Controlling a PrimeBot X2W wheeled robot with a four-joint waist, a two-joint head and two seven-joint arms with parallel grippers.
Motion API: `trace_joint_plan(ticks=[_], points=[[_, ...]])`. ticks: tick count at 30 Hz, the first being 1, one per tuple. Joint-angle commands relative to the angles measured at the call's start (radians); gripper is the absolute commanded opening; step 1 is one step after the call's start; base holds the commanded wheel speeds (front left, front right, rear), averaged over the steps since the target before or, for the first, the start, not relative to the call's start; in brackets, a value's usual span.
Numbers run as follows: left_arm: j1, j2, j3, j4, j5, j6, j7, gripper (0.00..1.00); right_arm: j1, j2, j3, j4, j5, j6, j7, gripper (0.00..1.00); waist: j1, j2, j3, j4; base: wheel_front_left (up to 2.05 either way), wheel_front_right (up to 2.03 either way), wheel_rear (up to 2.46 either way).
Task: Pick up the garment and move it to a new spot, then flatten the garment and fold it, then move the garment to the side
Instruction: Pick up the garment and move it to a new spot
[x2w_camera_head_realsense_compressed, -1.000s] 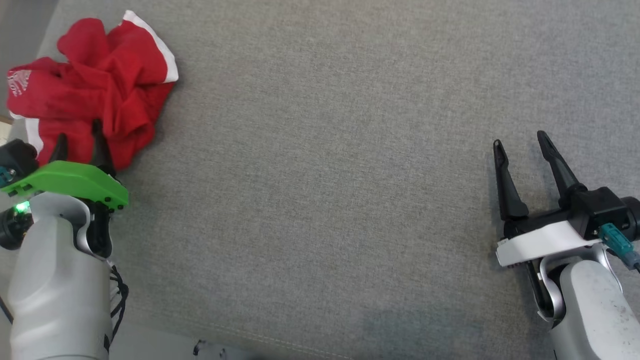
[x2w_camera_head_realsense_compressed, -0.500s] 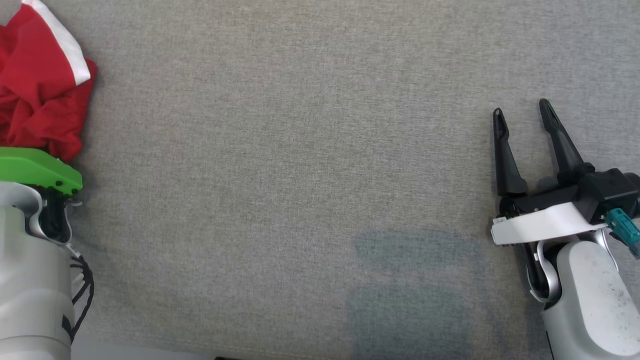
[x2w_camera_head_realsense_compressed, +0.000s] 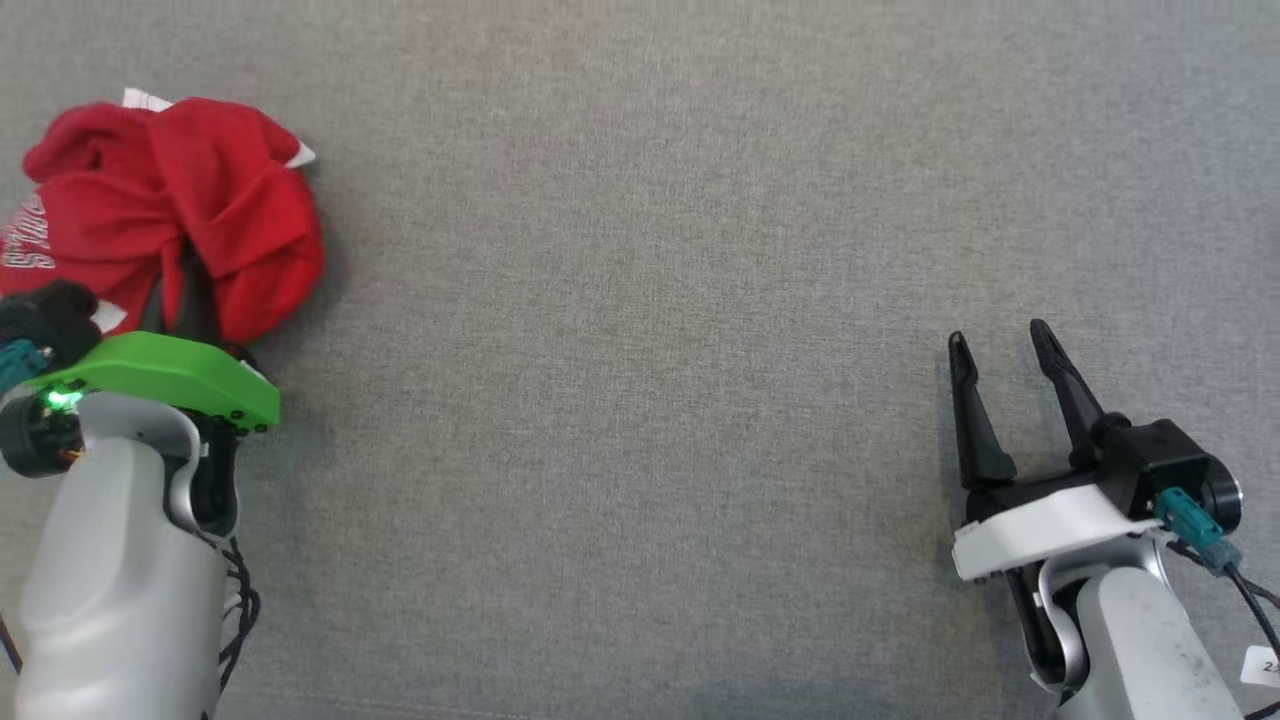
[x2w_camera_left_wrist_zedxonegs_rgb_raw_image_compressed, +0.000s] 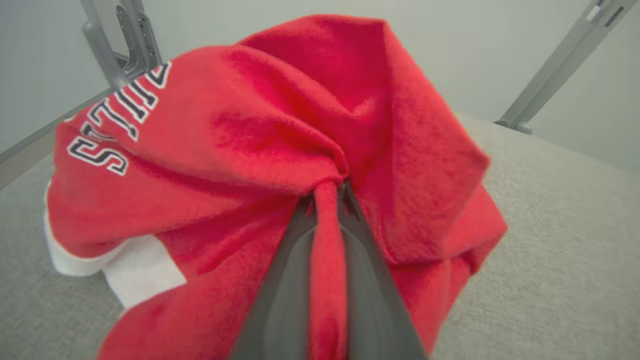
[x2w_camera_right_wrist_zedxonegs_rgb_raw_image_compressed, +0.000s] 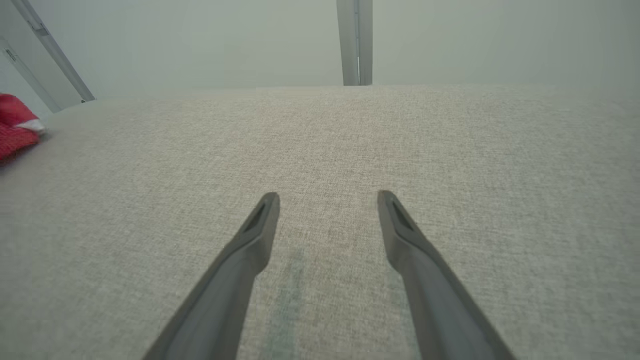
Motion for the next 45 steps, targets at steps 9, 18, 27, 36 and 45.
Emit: trace_joint_plan(ticks=[9, 18, 27, 36, 45], points=[[0.198, -0.030, -0.156, -0.467, -0.013, 0.002, 0.130, 0.00, 0.077, 0.013, 0.021, 0.016, 0.037, -0.002, 0.000, 1.00, -0.0001, 0.0000, -0.197, -0.091, 0.00, 0.00, 0.00], [0.260, -0.117, -0.312, -0.888, -0.024, 0.035, 0.302, 0.00, 0.104, 0.012, 0.022, 0.013, 0.081, -0.002, 0.000, 1.00, -0.0001, 0.0000, -0.227, -0.197, 0.00, 0.00, 0.00], [0.259, -0.179, -0.421, -0.905, -0.208, 0.088, 0.419, 0.00, 0.085, 0.012, 0.023, 0.006, 0.120, -0.001, 0.000, 1.00, -0.0001, 0.0000, -0.184, -0.290, 0.00, 0.00, 0.00], [0.140, -0.181, -0.401, -0.526, -0.180, 0.158, 0.379, 0.00, 0.062, 0.013, 0.028, 0.011, 0.137, -0.001, 0.000, 1.00, -0.0001, 0.0000, -0.142, -0.330, 0.00, 0.00, 0.00], [0.014, -0.171, -0.397, -0.169, -0.136, 0.133, 0.292, 0.00, 0.048, 0.013, 0.033, 0.017, 0.140, -0.001, 0.000, 1.00, -0.0001, 0.0000, -0.129, -0.346, 0.00, 0.00, 0.00]])
